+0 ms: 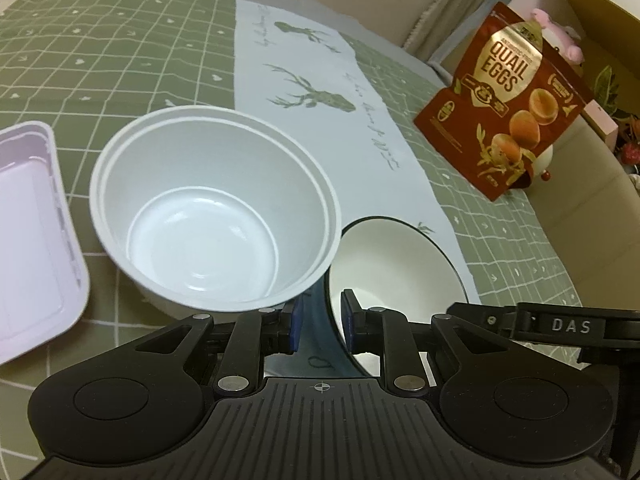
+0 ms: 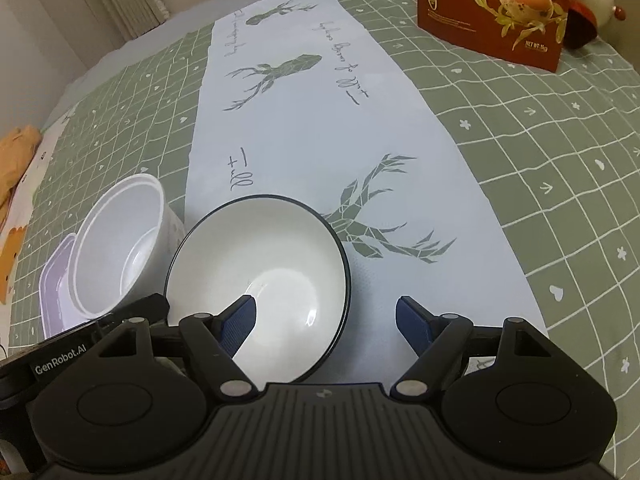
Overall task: Organize plates and bowls
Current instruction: 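Move the right gripper to the blue bowl rim and close it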
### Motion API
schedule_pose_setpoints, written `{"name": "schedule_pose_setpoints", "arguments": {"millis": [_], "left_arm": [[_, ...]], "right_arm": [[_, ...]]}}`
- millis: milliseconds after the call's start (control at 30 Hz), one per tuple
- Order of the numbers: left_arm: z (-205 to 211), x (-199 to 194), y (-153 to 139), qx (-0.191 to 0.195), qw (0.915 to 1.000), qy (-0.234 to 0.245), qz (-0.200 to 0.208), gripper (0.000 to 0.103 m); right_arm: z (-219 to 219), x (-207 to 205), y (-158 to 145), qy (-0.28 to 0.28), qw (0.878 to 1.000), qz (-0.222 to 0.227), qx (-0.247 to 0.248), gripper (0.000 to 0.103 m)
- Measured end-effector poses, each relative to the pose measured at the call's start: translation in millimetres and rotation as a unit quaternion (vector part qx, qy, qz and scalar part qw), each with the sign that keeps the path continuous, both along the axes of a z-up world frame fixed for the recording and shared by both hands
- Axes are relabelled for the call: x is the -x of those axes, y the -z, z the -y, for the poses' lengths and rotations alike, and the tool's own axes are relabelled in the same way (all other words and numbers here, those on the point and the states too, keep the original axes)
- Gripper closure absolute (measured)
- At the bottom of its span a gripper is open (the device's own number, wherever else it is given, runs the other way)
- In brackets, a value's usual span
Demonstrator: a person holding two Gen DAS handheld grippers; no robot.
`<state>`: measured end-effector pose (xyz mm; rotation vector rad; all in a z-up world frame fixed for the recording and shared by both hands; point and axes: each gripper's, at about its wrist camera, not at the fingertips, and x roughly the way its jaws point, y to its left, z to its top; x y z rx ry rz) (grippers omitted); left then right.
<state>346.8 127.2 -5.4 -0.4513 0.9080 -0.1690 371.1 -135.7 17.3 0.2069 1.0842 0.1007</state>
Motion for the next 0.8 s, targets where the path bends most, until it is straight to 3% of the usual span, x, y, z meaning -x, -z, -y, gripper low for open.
{"name": "schedule_pose_setpoints", "arguments": {"millis": [267, 400, 633, 800], "left_arm": [[9.4, -10.2, 7.0, -0.004, 0.9999, 0.014, -0.003, 0.081], [14.8, -15.0, 11.0, -0.004, 0.9997, 0.023, -0.004, 0.069], [9.9, -27.0, 22.7, 0.018, 0.9992, 0.030, -0.019, 0.068], [19.5, -32.9, 35.6, 0.007, 0.9984, 0.043, -0.037, 0.067]], "right_arm": [[4.7, -13.7, 20.8, -0.008, 1.000, -0.018, -0.011, 0.035], [3.3, -23.6, 37.8, -0.013, 0.999, -0.041, -0.026, 0.044], [-4.7, -40.7, 63.0, -0.026, 0.994, -0.090, -0.056, 0.060], [-6.5, -40.2, 63.5, -0.037, 0.994, -0.086, -0.058, 0.061]]}}
